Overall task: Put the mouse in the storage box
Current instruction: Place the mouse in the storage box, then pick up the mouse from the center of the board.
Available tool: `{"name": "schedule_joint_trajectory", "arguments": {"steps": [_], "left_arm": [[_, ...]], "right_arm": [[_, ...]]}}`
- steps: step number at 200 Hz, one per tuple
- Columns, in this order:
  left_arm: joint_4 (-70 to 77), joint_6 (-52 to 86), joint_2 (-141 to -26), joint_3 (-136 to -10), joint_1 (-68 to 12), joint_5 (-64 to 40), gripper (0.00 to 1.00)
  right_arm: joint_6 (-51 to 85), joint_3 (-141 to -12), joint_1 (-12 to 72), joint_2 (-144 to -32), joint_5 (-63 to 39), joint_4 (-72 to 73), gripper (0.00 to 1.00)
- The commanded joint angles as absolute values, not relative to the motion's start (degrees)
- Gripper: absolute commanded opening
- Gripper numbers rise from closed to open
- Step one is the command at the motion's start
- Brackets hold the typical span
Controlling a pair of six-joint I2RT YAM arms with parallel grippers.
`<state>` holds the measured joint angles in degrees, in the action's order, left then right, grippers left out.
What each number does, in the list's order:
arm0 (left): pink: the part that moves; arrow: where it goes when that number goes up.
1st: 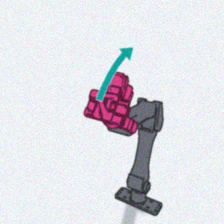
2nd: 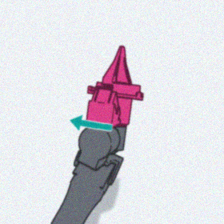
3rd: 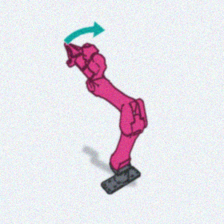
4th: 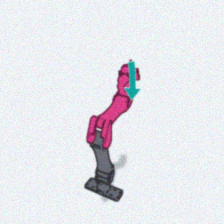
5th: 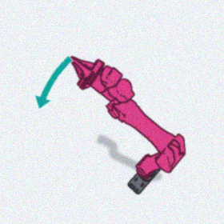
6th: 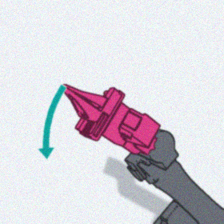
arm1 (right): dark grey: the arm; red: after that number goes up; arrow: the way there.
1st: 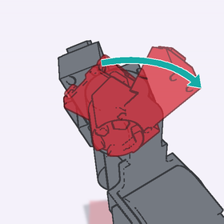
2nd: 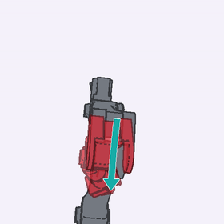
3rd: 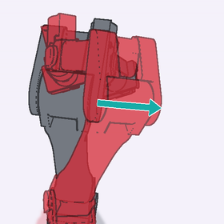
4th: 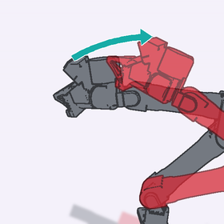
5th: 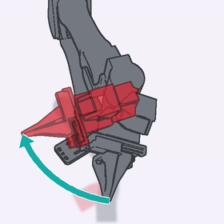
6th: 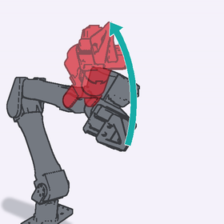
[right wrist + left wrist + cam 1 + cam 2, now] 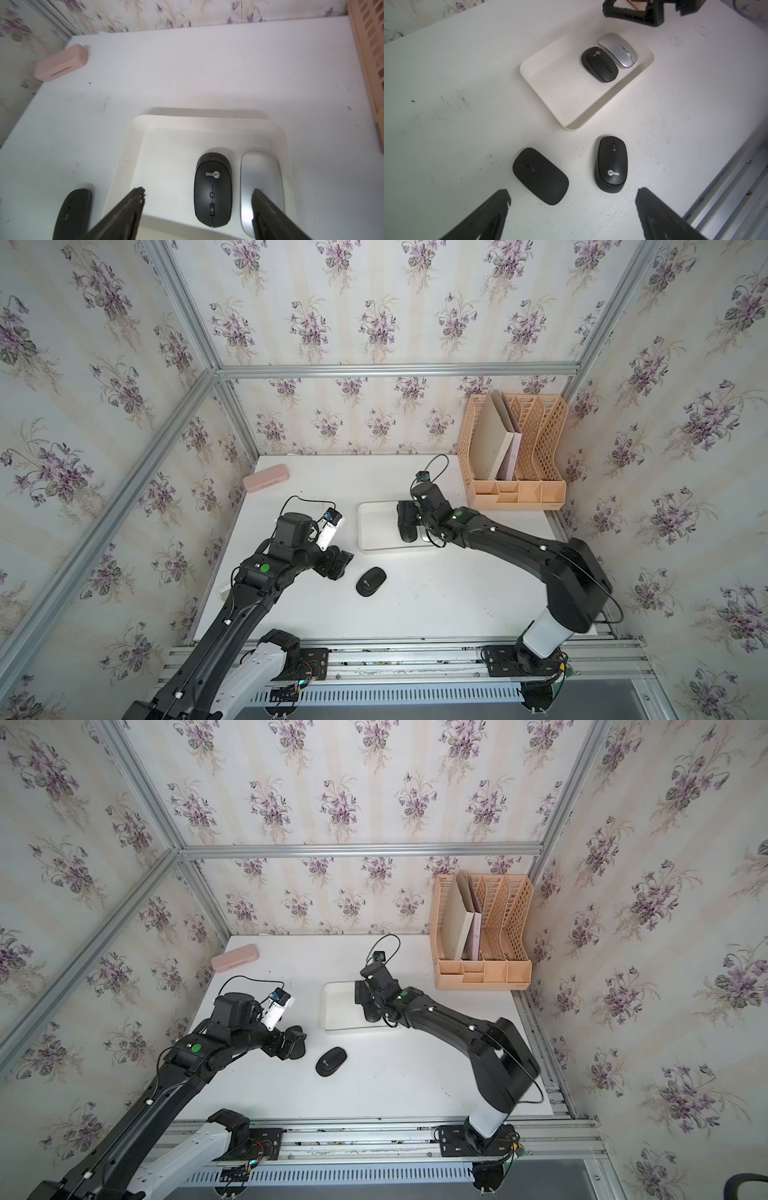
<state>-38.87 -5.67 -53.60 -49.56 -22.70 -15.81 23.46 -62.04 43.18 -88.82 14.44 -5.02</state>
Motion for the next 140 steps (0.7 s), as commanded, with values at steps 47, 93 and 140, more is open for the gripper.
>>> {"name": "schedule_joint_trajectory", "arguments": {"steps": [47, 93, 140], "left_arm": [[-52.2, 9.5, -77.0, -58.4, -42.7, -6.4, 0.99], [-50.1, 10.4, -83.5, -57.1, -44.8, -9.5, 0.99], [-44.4, 8.7, -87.9, -57.0, -46.5, -7.6, 0.99]], "right_arm": [[7.8, -31.0, 42.1, -62.6, 24.5, 15.2, 1.0], [9.9, -19.2, 42.1, -54.9, 16.7, 21.1, 1.0], [4.5, -12.4, 42.1, -53.0, 11.5, 30.3, 1.0]]}}
